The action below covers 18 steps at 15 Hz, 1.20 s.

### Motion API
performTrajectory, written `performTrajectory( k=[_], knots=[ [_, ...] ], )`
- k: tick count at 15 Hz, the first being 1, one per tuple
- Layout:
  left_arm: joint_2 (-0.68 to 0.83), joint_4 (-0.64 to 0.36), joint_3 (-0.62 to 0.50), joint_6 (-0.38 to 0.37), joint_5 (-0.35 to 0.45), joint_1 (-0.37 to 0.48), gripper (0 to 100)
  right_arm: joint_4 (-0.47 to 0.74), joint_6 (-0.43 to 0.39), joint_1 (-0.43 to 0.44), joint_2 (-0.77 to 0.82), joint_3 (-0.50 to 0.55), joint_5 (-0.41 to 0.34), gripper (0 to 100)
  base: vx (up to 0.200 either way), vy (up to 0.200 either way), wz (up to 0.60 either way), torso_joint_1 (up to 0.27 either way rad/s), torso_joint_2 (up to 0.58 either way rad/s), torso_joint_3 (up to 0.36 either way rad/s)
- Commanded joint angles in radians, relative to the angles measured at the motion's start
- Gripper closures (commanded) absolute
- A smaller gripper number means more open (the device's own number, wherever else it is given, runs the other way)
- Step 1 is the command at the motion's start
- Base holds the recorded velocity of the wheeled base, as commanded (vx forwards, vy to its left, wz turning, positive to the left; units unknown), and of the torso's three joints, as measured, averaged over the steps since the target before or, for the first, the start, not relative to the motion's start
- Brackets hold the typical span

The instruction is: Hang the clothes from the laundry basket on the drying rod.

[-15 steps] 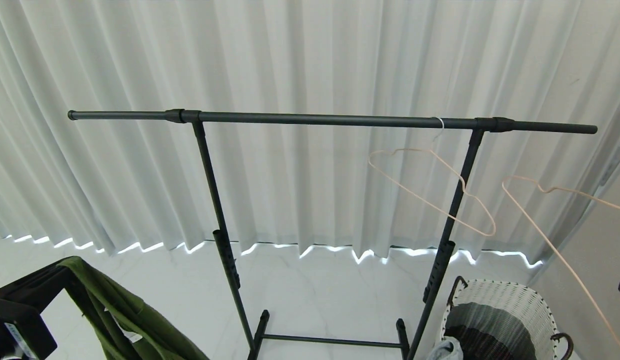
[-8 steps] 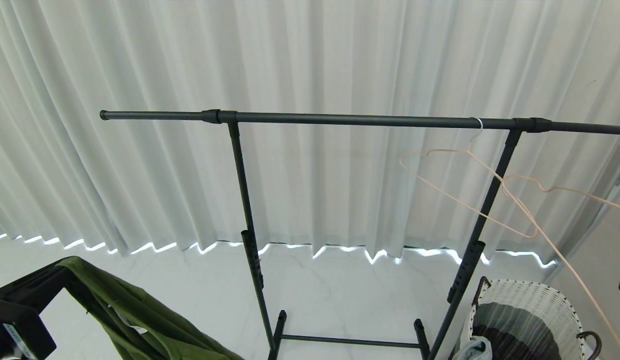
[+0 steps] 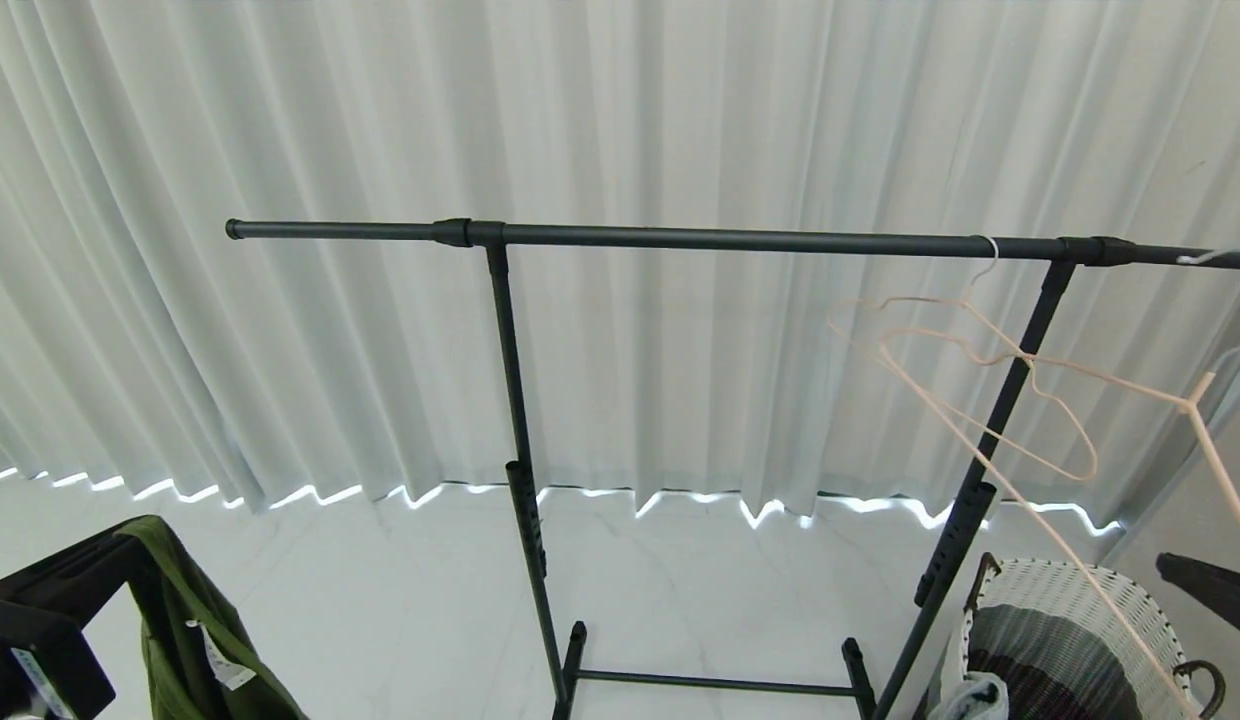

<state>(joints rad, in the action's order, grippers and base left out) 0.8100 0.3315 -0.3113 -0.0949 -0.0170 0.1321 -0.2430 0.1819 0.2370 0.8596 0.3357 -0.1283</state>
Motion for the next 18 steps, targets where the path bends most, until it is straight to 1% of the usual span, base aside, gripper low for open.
performTrajectory(
  k=[1, 2, 3, 4, 5, 6, 7, 8, 9, 10, 11, 12, 14, 16, 18],
  knots=[
    [0.015, 0.0, -0.005, -0.003, 0.0, 0.0, 100, 0.004, -0.016, 0.018, 0.006, 0.045, -0.068, 100, 0.0, 0.0, 0.0, 0.0, 0.0, 0.0],
    [0.043, 0.0, -0.023, -0.037, 0.0, 0.001, 100, 0.002, -0.033, 0.022, 0.039, 0.063, -0.099, 100, 0.0, 0.0, 0.0, 0.0, 0.0, 0.0],
    [0.074, 0.0, -0.048, -0.082, -0.006, 0.001, 100, 0.002, -0.067, 0.028, 0.07, 0.074, -0.116, 100, 0.0, 0.0, 0.0, 0.0, 0.0, 0.0],
    [0.107, 0.0, -0.083, -0.123, -0.008, 0.001, 100, -0.001, -0.121, 0.048, 0.104, 0.08, -0.123, 100, 0.0, 0.0, 0.0, 0.0, 0.0, 0.0],
    [0.146, 0.0, -0.121, -0.155, -0.011, 0.004, 100, 0.001, -0.183, 0.081, 0.128, 0.092, -0.125, 100, 0.0, 0.0, 0.0, 0.0, 0.0, 0.0],
    [0.181, 0.0, -0.163, -0.18, -0.02, 0.006, 100, 0.001, -0.229, 0.133, 0.151, 0.106, -0.125, 100, 0.0, 0.0, 0.0, 0.0, 0.0, 0.0],
    [0.221, -0.002, -0.207, -0.183, -0.038, 0.018, 100, 0.002, -0.252, 0.202, 0.177, 0.124, -0.123, 100, 0.0, 0.0, 0.0, 0.0, 0.0, 0.0],
    [0.276, -0.002, -0.259, -0.181, -0.07, 0.05, 100, 0.002, -0.26, 0.275, 0.211, 0.146, -0.123, 100, 0.0, 0.0, 0.0, 0.0, 0.0, 0.0],
    [0.319, -0.002, -0.301, -0.177, -0.116, 0.078, 100, 0.001, -0.26, 0.332, 0.245, 0.164, -0.122, 100, 0.0, 0.0, 0.0, 0.0, 0.0, 0.0],
    [0.37, -0.002, -0.347, -0.172, -0.192, 0.123, 100, 0.001, -0.262, 0.386, 0.288, 0.186, -0.12, 100, 0.0, 0.0, 0.0, 0.0, 0.0, 0.0],
    [0.406, 0.0, -0.381, -0.17, -0.251, 0.173, 100, 0.001, -0.272, 0.421, 0.315, 0.206, -0.119, 100, 0.0, 0.0, 0.0, 0.0, 0.0, 0.0],
    [0.434, 0.0, -0.41, -0.154, -0.288, 0.213, 100, 0.001, -0.294, 0.455, 0.346, 0.227, -0.12, 100, 0.0, 0.0, 0.0, 0.0, 0.0, 0.0],
    [0.472, -0.002, -0.462, -0.131, -0.301, 0.291, 100, -0.004, -0.308, 0.522, 0.403, 0.284, -0.12, 100, 0.0, 0.0, 0.0, 0.0, 0.0, 0.0],
    [0.511, -0.002, -0.491, -0.128, -0.301, 0.327, 100, -0.007, -0.308, 0.551, 0.464, 0.335, -0.12, 100, 0.0, 0.0, 0.0, 0.0, 0.0, 0.0],
    [0.561, -0.002, -0.526, -0.12, -0.31, 0.331, 100, -0.024, -0.306, 0.57, 0.51, 0.371, -0.12, 100, 0.0, 0.0, 0.0, 0.0, 0.0, 0.0]
  ],
)
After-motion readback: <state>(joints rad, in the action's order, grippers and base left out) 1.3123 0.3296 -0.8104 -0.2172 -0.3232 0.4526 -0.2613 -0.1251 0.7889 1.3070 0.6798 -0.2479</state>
